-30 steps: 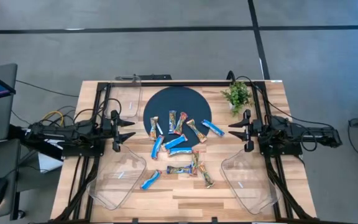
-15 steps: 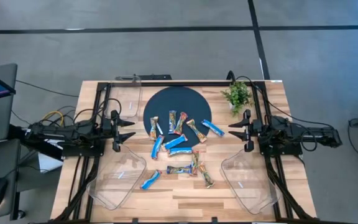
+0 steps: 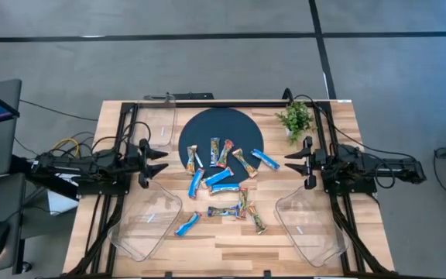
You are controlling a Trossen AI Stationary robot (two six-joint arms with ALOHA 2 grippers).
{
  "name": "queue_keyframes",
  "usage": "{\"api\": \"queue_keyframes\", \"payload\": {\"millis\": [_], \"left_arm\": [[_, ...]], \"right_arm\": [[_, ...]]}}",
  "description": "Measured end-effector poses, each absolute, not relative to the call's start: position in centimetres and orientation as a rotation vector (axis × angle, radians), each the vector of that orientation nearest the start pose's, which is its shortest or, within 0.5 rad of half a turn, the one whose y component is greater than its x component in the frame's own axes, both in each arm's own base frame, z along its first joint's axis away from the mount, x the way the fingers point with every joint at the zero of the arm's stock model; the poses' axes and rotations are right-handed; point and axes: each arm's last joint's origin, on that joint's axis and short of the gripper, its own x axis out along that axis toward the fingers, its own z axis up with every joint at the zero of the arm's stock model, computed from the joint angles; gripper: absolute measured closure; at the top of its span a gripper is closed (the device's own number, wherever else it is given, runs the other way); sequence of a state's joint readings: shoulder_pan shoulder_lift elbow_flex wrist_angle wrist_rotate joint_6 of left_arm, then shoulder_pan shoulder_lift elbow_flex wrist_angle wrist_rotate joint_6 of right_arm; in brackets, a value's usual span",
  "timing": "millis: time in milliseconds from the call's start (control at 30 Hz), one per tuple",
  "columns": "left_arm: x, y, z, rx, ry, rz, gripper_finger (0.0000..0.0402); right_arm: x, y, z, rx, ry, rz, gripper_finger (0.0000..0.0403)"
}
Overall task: Pick and place Granola Bars by type
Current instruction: Put the blue granola bar into the top transparent bin
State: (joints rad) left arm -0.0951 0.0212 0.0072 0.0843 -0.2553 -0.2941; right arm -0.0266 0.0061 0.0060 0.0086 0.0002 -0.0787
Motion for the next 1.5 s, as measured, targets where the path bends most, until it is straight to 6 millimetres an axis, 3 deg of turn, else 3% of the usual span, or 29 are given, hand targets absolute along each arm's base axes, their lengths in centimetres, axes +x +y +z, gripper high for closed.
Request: {"api": "queue_keyframes", "payload": {"millis": [200,500,733,900,1233,1500], "left_arm": [[9.7,0.0,17.2,-0.689,-0.147,0.204,0.0188],[9.7,0.2,17.2,-1.104,-0.234,0.241,0.0188],[9.5,0.5,17.3,-1.055,-0.284,0.335,0.0188],[9.5,0.6,17.4,-1.035,-0.293,0.365,0.0188],[9.5,0.5,17.3,-1.032,-0.276,0.352,0.0188],[9.5,-0.1,18.9,-0.967,-0.302,0.069,0.0188]], "right_arm": [[9.8,-0.3,16.6,-0.079,-0.007,-0.027,0.0282],[9.8,-0.3,17.0,-0.012,-0.046,-0.027,0.0282],[9.6,-0.4,18.4,0.510,-0.209,-0.001,0.0282],[9.4,-0.4,19.0,0.778,-0.273,0.054,0.0282],[9.3,-0.8,19.2,0.814,-0.341,-0.059,0.0282],[9.4,-0.8,18.9,0.925,-0.323,-0.067,0.0282]]}}
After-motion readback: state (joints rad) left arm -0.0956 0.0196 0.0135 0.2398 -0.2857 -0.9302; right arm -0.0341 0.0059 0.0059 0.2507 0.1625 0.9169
